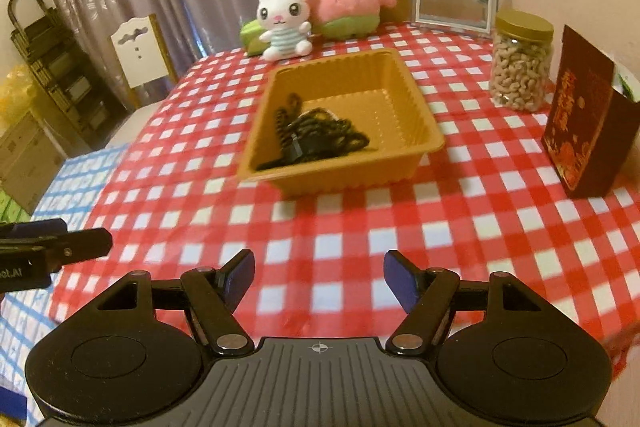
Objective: Organize jewelry
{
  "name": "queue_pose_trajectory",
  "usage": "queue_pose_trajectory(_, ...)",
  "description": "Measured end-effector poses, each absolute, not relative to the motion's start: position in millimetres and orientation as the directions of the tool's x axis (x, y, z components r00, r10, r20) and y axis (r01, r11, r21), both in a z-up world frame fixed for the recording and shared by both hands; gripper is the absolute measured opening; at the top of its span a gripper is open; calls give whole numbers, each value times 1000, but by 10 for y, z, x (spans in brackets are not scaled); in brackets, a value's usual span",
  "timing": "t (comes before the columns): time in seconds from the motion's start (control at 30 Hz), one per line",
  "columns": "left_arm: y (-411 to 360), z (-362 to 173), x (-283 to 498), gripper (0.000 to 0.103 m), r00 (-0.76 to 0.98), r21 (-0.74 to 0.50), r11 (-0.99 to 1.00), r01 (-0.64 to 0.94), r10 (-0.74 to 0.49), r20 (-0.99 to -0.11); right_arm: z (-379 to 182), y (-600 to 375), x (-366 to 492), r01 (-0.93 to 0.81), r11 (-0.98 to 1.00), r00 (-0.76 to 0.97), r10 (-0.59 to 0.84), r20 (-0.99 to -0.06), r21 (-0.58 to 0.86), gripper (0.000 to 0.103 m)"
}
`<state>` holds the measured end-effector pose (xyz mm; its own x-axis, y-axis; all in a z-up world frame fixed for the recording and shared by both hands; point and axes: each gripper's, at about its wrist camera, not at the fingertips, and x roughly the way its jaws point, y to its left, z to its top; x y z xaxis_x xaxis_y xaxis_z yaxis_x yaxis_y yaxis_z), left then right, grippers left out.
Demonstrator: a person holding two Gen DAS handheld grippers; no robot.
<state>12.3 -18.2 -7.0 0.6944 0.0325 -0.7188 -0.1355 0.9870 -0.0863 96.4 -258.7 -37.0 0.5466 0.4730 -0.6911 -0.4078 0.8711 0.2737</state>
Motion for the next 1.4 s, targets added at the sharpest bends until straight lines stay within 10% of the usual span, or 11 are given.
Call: queue_pose_trajectory(1.4,-421,91,-497,84,710,-62,991,-121,43,-703,-62,-2575,254,-496,828,526,526,-668,261,71)
